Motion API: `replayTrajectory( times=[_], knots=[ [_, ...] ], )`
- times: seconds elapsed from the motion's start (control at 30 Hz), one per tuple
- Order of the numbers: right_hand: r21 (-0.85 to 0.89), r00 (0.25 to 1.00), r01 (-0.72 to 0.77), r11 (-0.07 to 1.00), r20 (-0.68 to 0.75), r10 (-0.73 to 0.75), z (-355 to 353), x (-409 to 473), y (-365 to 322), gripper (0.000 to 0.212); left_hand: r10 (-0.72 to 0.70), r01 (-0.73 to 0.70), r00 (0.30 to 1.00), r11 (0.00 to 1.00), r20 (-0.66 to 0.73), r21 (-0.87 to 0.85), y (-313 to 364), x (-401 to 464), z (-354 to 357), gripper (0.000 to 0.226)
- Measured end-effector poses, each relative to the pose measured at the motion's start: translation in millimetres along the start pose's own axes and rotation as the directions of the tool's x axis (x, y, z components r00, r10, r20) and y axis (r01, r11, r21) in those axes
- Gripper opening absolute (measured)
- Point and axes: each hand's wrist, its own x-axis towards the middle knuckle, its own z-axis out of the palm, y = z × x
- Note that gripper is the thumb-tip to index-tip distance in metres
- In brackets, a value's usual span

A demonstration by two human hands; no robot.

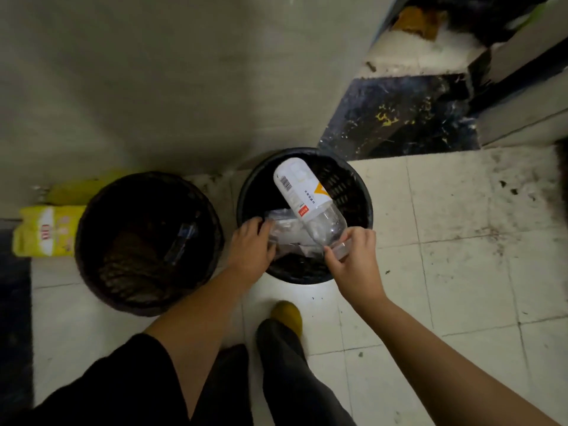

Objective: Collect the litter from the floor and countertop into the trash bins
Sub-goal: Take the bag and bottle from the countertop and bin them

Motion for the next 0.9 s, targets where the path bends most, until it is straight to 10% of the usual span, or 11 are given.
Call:
replayTrajectory(
  times=[0.2,0.33,0.7,0.9],
  knots=[
    [-0.103,0.915,0.250,0.963,0.351,-0.200,98,-4,-82,0.027,-0.350,0.345,0.923,0.937,0.160,0.058,-94,-78,1,0.060],
    [-0.247,0.751,0.511,0.823,0.594,-0.288,194,8,-105,0.033,-0.327,0.319,0.878,0.944,0.350,0.084,-150,-116,36,0.055],
    [-0.654,0.775,0.396,0.645,0.614,0.146,324,52,-74,0.036,-0.043,0.034,0.997,0.991,0.067,0.130,-176,-122,77,0.032],
    [-0.665,0.707,0.438,0.604,0.670,0.225,295,39,-111,0.040,-0.131,0.115,0.970,0.990,0.205,0.087,-171,-123,41,0.050]
  ],
)
